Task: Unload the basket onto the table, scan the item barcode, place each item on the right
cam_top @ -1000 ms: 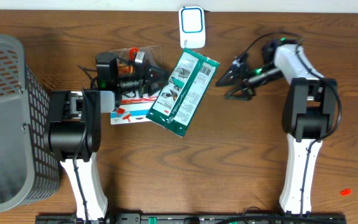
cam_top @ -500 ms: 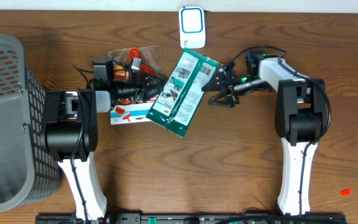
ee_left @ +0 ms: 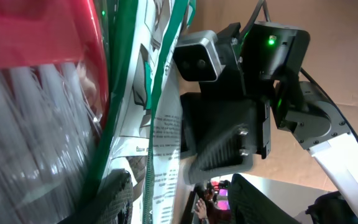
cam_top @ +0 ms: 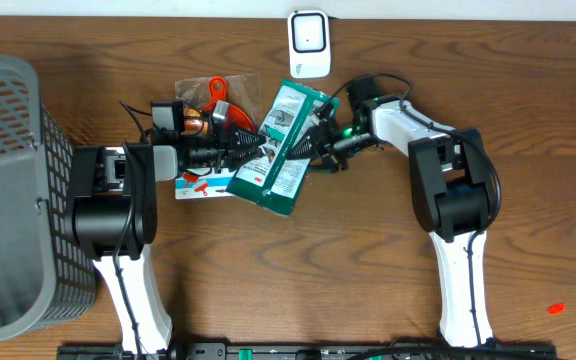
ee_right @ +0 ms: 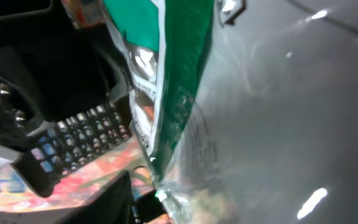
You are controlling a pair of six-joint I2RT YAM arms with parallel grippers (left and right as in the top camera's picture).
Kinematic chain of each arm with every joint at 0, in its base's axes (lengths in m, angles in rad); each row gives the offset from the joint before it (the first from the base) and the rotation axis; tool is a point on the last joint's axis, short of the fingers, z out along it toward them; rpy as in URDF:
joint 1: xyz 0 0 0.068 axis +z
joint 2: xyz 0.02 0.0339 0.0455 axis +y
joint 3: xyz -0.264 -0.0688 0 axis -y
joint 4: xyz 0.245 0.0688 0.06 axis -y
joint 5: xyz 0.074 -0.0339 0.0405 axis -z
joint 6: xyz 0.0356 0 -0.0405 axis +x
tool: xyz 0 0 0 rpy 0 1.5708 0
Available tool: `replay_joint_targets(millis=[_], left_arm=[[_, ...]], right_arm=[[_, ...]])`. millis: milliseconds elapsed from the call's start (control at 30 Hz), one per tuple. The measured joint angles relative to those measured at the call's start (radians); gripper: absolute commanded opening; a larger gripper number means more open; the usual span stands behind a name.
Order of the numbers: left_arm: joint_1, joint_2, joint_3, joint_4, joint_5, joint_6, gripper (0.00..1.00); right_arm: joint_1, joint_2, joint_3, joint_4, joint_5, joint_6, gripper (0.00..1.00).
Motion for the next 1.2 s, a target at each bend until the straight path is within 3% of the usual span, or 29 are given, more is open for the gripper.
replay_joint_targets(millis=[133,167,467,900,1200], left_arm=[[-0.002,0.0,0.0,0.0,0.0,0.003,0.5],[-0.003,0.0,0.0,0.0,0.0,0.004,0.5],[-0.042,0.0,0.0,0.0,-0.001,0.008,0.51],[-0.048,0.0,0.0,-0.001,-0.027,0.013,0.57],[-0.049,-0.009,0.0,-0.003,-0.061,0.021,0.58]], right_arm=[[0.002,0.0,0.0,0.013,0.02,0.0,0.02],[0.002,0.0,0.0,0.014,0.023,-0.002,0.01],[-0.002,0.0,0.0,-0.019,0.042,-0.074,0.01],[-0.043,-0.011,-0.008,-0.255,0.124,-0.452,0.01],[-0.097,-0.177,-0.026,-0.393,0.365,-0.678,0.01]])
